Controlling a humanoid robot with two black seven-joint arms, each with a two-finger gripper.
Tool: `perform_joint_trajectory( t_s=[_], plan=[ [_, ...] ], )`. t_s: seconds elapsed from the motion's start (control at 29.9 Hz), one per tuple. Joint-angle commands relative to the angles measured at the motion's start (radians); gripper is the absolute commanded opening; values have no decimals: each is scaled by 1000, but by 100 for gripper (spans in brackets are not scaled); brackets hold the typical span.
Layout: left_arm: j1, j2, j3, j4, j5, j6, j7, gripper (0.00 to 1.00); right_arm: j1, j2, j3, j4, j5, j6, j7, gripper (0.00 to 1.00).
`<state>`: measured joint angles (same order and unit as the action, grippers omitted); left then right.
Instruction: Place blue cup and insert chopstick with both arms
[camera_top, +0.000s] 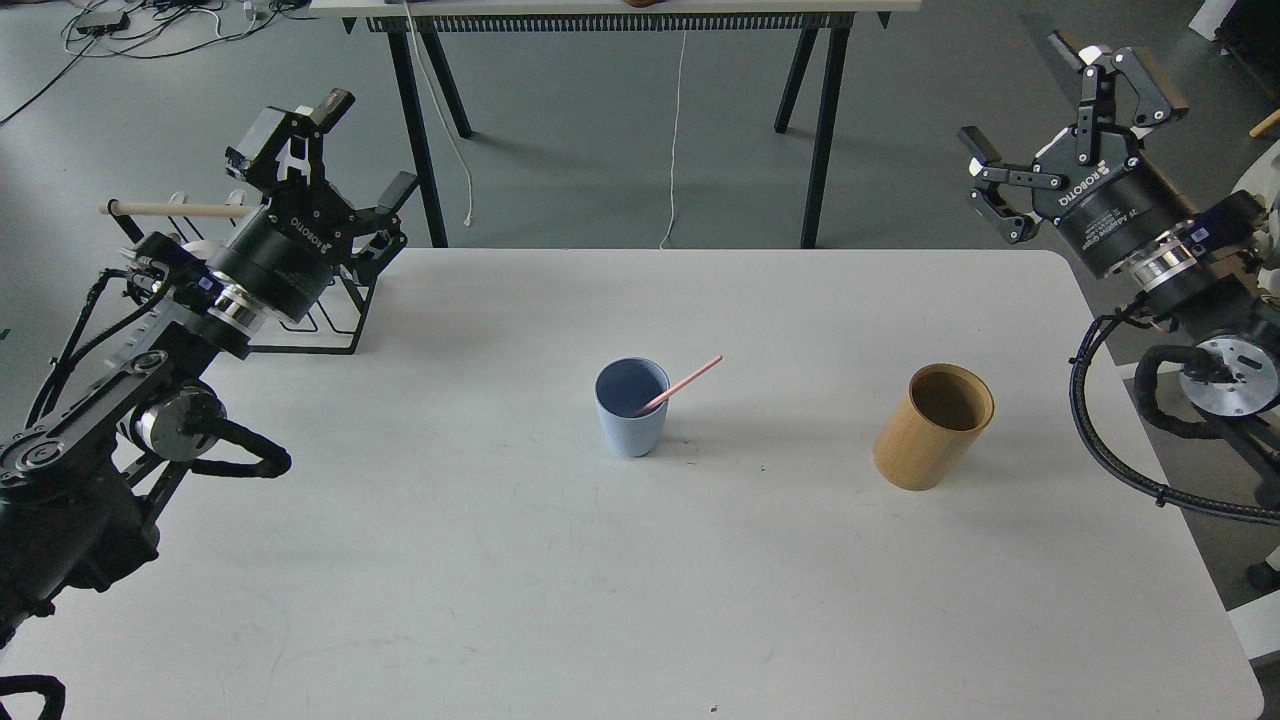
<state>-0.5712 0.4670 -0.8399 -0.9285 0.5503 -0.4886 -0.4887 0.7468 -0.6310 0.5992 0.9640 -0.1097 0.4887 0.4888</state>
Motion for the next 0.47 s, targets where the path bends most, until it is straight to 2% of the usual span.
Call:
perform_joint_trajectory(
  t_s=[0.0, 0.4, 0.43],
  plan=[
    [1, 1, 1, 0, -1, 0, 0, 99, -20, 8, -1, 7, 1, 0, 0, 99],
    [13, -2, 1, 0, -3, 0, 0, 99, -29, 5, 13, 10, -2, 0, 0, 99],
    [13, -4, 1, 0, -3, 0, 0, 99, -29, -1, 7, 19, -1, -42, 0, 99]
  ],
)
